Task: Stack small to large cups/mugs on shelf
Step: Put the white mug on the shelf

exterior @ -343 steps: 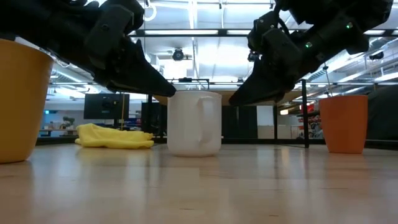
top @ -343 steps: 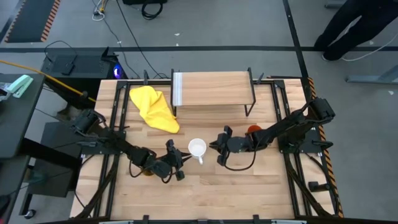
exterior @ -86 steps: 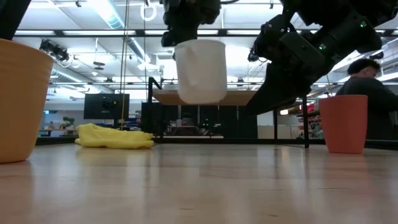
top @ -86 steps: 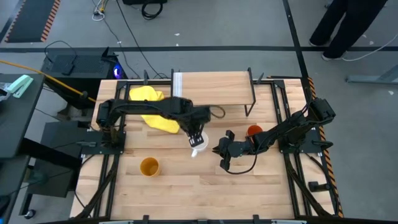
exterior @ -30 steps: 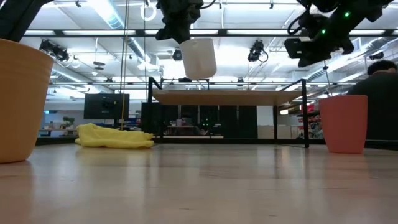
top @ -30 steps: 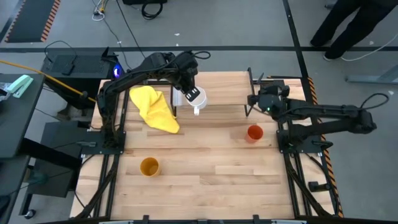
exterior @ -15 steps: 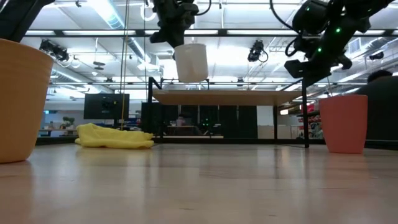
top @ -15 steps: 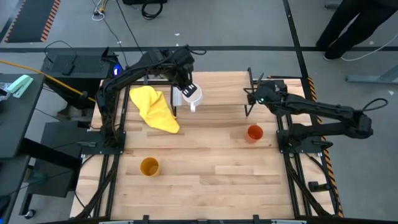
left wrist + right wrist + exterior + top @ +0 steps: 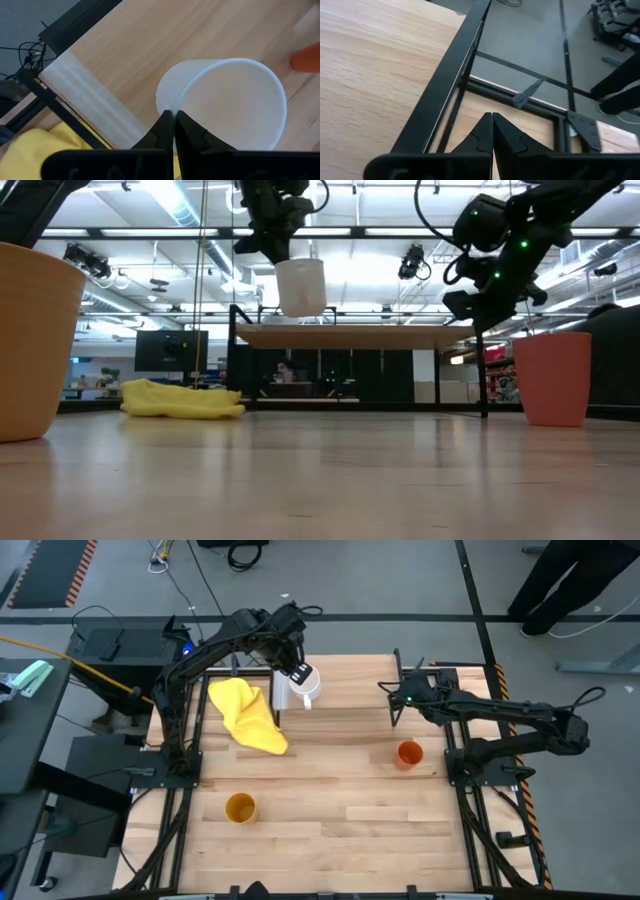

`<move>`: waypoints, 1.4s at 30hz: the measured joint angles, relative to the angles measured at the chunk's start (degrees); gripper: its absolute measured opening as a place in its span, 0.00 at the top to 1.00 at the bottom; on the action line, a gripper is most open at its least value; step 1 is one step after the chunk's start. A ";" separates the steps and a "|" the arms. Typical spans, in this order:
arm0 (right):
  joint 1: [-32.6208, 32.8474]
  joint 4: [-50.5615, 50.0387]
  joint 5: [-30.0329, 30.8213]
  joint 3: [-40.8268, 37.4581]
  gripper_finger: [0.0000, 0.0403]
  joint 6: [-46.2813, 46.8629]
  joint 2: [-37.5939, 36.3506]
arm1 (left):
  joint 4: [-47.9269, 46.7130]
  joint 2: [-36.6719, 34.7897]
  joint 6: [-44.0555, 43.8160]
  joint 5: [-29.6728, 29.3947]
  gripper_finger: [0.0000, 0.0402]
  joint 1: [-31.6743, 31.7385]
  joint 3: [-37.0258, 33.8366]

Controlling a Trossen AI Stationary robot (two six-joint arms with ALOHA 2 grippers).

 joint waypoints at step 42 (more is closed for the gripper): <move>4.92 1.05 -1.31 -0.04 0.98 -1.04 0.28 | -6.03 1.90 -3.67 -2.22 0.97 4.42 -0.07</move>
